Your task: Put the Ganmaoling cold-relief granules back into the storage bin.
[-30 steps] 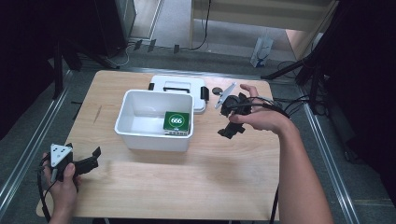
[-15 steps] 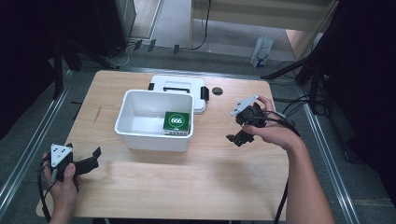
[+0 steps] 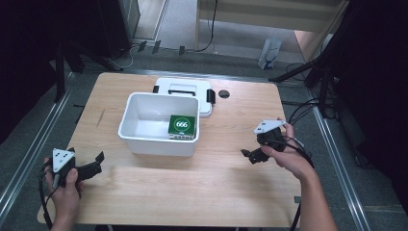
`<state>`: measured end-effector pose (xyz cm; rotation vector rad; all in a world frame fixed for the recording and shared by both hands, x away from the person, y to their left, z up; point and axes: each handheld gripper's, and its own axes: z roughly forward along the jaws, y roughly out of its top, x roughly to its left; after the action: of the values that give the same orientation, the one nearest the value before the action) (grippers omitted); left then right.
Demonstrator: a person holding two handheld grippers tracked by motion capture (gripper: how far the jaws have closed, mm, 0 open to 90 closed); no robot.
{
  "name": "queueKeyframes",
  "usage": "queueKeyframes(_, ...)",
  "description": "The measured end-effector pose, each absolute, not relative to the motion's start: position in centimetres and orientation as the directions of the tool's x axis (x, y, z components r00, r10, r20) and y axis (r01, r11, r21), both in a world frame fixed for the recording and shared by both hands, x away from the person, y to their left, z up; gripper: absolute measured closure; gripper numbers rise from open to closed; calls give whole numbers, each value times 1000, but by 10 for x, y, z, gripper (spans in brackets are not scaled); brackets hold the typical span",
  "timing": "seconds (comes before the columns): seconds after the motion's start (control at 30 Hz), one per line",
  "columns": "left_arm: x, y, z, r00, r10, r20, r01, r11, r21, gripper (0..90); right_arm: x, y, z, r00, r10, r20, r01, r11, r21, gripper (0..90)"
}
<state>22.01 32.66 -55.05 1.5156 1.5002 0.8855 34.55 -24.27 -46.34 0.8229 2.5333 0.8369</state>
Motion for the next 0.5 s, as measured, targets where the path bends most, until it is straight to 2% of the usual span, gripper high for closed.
queueKeyframes(0.5,220,326,-551,50,997,-59,427,32,904,0,306,-285,-521,-637,769,-44,501,457,735,0)
